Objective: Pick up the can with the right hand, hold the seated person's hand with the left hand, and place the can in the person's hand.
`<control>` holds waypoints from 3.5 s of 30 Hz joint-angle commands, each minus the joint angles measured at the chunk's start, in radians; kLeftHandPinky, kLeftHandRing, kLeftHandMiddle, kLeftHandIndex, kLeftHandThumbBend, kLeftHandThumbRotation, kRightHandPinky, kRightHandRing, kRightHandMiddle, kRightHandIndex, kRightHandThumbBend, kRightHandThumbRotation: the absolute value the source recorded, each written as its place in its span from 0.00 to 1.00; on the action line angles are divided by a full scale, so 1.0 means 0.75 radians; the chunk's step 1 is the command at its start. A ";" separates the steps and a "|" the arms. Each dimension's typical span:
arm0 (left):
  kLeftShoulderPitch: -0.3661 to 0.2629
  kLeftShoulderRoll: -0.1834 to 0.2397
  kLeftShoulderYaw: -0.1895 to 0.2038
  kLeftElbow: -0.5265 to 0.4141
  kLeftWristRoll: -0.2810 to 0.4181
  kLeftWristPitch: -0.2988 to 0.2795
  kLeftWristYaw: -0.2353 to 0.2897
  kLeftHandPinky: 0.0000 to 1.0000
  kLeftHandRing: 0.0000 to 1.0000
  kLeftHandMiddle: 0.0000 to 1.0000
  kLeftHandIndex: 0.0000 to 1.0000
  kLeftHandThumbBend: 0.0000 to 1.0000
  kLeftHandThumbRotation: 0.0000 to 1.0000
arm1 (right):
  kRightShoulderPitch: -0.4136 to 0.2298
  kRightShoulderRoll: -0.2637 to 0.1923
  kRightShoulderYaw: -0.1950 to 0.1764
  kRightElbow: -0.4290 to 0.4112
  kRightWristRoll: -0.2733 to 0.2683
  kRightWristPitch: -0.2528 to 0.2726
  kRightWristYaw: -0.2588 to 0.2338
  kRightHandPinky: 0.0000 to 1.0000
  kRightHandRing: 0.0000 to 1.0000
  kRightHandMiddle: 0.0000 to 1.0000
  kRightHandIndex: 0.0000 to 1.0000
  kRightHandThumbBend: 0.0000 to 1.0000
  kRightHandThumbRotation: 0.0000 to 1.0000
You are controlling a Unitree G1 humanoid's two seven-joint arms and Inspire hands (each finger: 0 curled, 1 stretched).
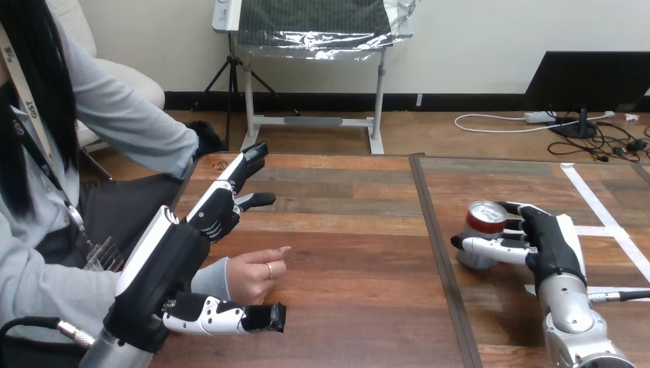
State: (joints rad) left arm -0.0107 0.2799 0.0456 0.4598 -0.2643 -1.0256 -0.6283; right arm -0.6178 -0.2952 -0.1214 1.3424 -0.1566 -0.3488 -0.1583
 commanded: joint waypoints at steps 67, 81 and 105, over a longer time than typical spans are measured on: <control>-0.058 0.053 0.049 -0.011 0.175 -0.026 0.141 0.79 0.94 0.97 0.94 1.00 0.46 | -0.122 0.004 -0.018 -0.060 0.028 -0.102 -0.043 0.36 0.42 0.51 0.54 0.77 0.00; -0.042 0.105 0.117 -0.069 0.447 0.045 0.345 0.92 0.97 0.97 0.96 1.00 0.40 | -0.132 0.010 -0.007 -0.084 0.023 -0.164 -0.033 0.41 0.46 0.52 0.54 0.78 0.00; -0.091 0.256 0.111 -0.100 0.696 0.134 0.521 0.89 0.96 0.95 0.93 1.00 0.17 | -0.146 0.024 -0.014 -0.132 0.077 -0.277 0.049 0.35 0.41 0.49 0.52 0.75 0.00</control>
State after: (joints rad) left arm -0.0113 0.4365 0.1282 0.4300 0.2398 -0.9254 -0.2664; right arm -0.6178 -0.2752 -0.1260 1.3162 -0.1159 -0.4974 -0.1267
